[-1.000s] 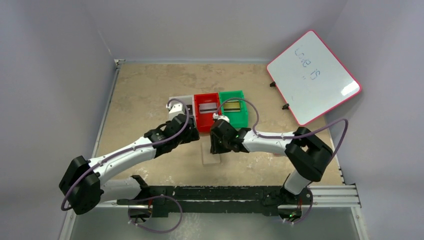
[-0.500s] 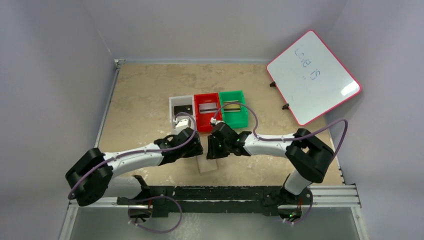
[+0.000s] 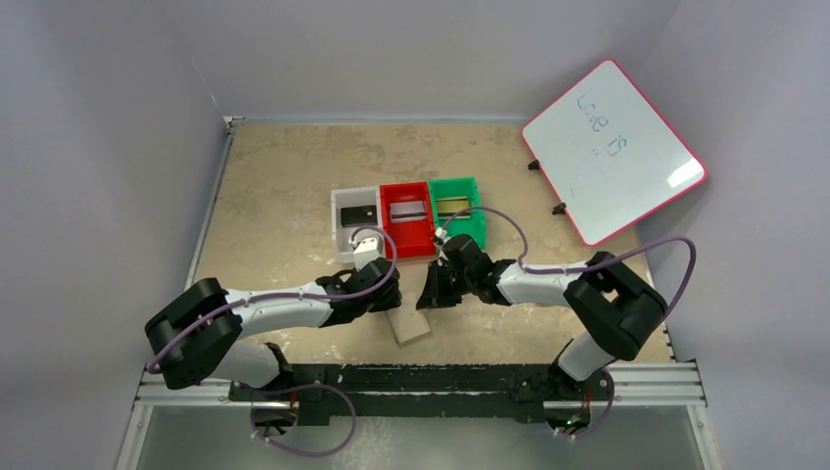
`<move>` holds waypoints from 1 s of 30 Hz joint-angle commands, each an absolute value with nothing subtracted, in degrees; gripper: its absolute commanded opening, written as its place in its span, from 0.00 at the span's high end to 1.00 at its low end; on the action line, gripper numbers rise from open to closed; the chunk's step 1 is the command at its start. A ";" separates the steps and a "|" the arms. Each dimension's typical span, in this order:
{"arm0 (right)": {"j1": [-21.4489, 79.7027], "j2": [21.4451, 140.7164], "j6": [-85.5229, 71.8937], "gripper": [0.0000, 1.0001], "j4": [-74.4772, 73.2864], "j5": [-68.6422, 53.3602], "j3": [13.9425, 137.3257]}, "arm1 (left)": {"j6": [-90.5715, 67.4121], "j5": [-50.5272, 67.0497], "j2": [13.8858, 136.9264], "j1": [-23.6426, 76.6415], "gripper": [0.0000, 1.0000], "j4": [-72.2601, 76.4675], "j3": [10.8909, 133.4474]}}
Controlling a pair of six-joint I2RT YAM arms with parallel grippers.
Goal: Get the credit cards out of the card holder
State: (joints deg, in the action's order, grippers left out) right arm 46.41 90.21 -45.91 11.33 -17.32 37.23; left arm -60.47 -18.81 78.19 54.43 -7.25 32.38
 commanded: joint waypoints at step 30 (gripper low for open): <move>52.17 85.24 -33.91 0.41 -7.58 -0.91 51.03 | -61.34 -29.45 74.70 55.96 0.50 -20.24 37.53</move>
State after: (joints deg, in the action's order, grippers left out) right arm 49.82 85.03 -34.96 -6.90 -2.31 47.57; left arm -61.73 -26.48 77.30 55.70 -18.70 35.53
